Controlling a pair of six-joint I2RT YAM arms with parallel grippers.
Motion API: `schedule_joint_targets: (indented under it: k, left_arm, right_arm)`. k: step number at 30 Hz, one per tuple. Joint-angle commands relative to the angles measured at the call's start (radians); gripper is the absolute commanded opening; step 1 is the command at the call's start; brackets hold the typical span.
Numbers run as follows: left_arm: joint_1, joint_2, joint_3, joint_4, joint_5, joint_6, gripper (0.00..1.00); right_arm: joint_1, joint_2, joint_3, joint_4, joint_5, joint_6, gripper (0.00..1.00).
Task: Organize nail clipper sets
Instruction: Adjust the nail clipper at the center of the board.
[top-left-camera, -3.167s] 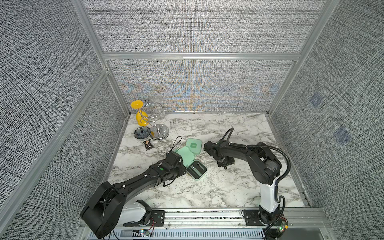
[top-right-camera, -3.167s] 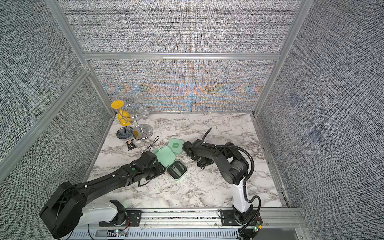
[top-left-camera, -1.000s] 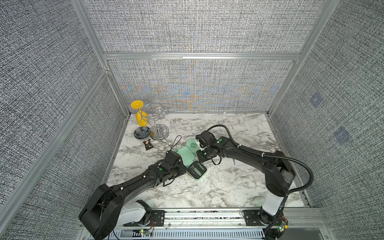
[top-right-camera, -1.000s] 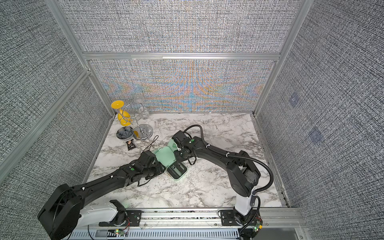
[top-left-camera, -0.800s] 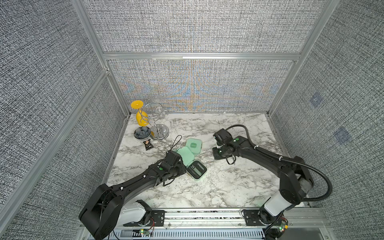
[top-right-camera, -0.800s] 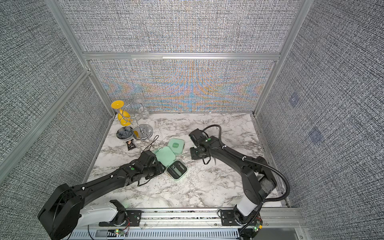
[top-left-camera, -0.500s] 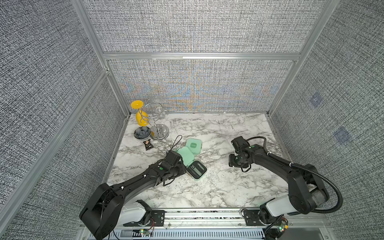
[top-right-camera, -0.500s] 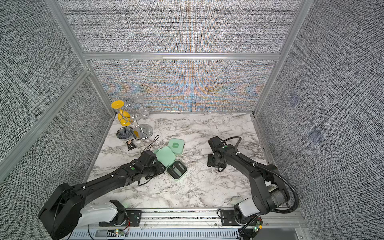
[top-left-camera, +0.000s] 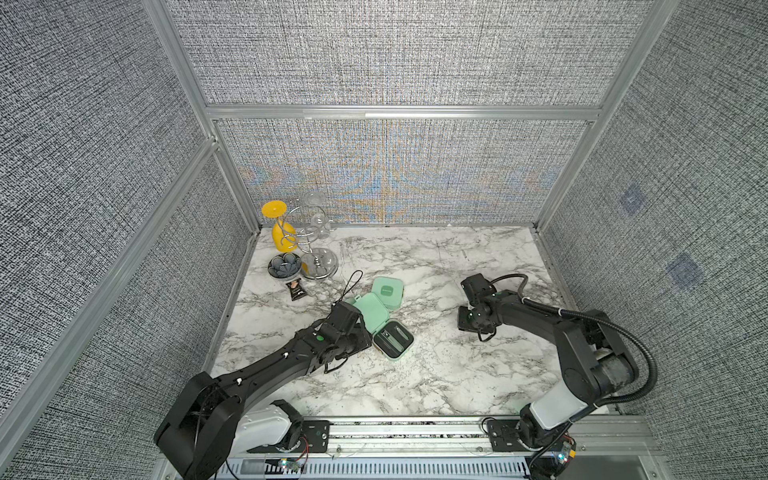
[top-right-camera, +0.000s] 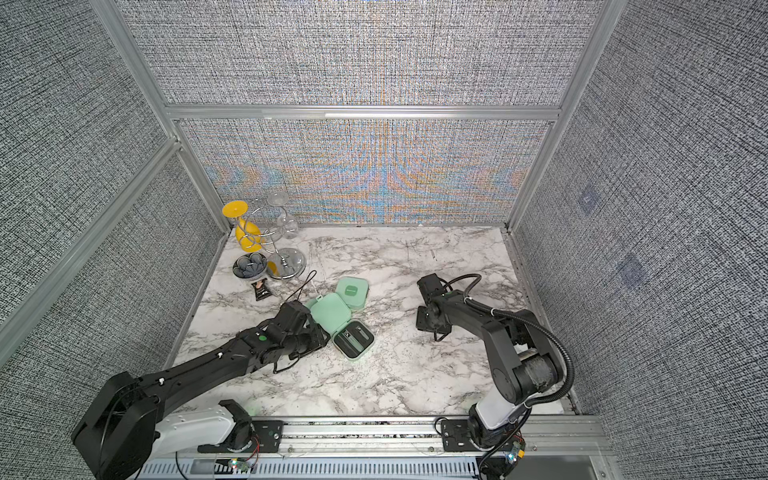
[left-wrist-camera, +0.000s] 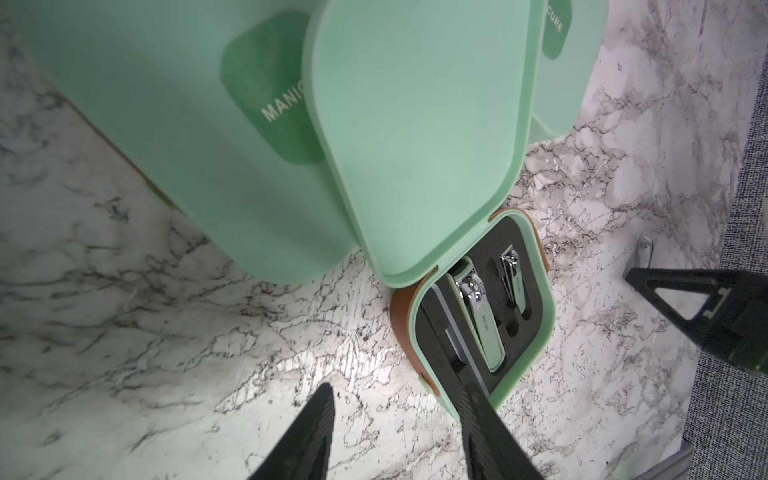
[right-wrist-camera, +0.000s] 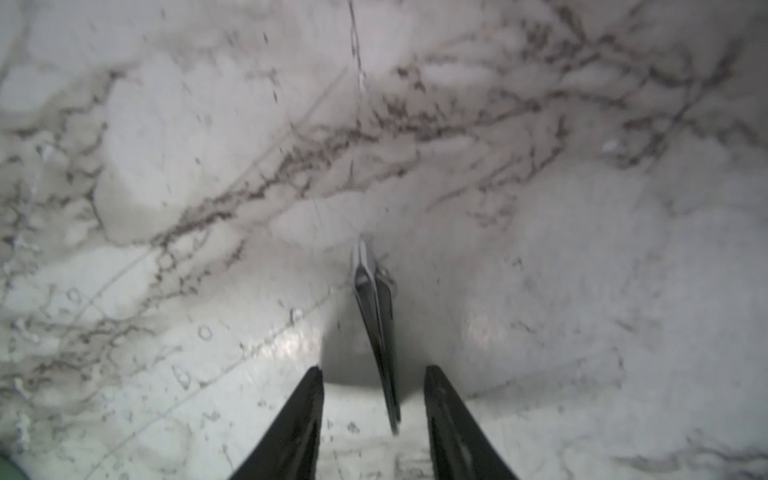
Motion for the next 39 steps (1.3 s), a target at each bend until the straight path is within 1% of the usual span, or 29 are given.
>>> schedule_joint_targets:
  k: [1,2,4,13,15,19,21,24,29,30,33,35,37,39]
  left_arm:
    - [0.0,-0.002,0.001,-0.002,-0.009,0.005,0.51]
    - [-0.001,-0.001,0.001,-0.002,-0.009,0.005,0.51]
    - [-0.001,-0.003,0.001,-0.003,-0.009,0.003,0.51]
    - [0.0,-0.016,-0.011,0.004,-0.01,0.001,0.51]
    - [0.0,-0.018,-0.012,0.004,-0.009,0.002,0.51]
    - [0.0,-0.031,-0.02,0.003,-0.011,0.0,0.51]
    - [-0.001,-0.041,-0.024,0.001,-0.015,-0.002,0.51]
    - [-0.001,-0.051,-0.025,-0.002,-0.017,0.0,0.52]
    - [-0.001,-0.061,-0.032,0.008,-0.013,0.0,0.52]
    - [-0.001,-0.063,-0.034,0.01,-0.011,0.0,0.51]
    - [0.0,-0.07,-0.037,0.01,-0.005,0.003,0.52]
    - [-0.001,-0.081,-0.04,0.005,-0.005,0.003,0.52]
    - [0.0,-0.097,-0.047,-0.002,-0.008,0.002,0.52]
    - [-0.001,-0.11,-0.055,-0.007,-0.014,0.001,0.52]
  right_arm:
    - [0.0,0.026,0.003,-0.021,-0.007,-0.005,0.34]
    - [-0.001,0.029,0.007,-0.031,-0.004,-0.004,0.31]
    - [0.001,0.029,0.01,-0.051,-0.005,-0.002,0.28]
    - [0.006,-0.02,-0.038,-0.086,-0.001,0.02,0.28]
    - [0.006,-0.014,-0.032,-0.09,0.003,0.018,0.22]
    - [0.009,0.002,-0.015,-0.103,0.018,0.022,0.01]
    - [0.014,0.007,-0.005,-0.118,0.039,0.023,0.0]
    - [0.036,0.016,0.029,-0.182,0.113,0.015,0.0]
    - [0.105,0.047,0.162,-0.392,0.366,0.028,0.0]
    - [0.107,0.062,0.181,-0.41,0.378,0.027,0.0]
    - [0.118,0.148,0.254,-0.455,0.407,0.012,0.0]
    - [0.121,0.229,0.334,-0.522,0.446,-0.003,0.0]
    - [0.124,0.312,0.417,-0.604,0.523,-0.013,0.0]
    - [0.124,0.362,0.469,-0.64,0.602,-0.034,0.0]
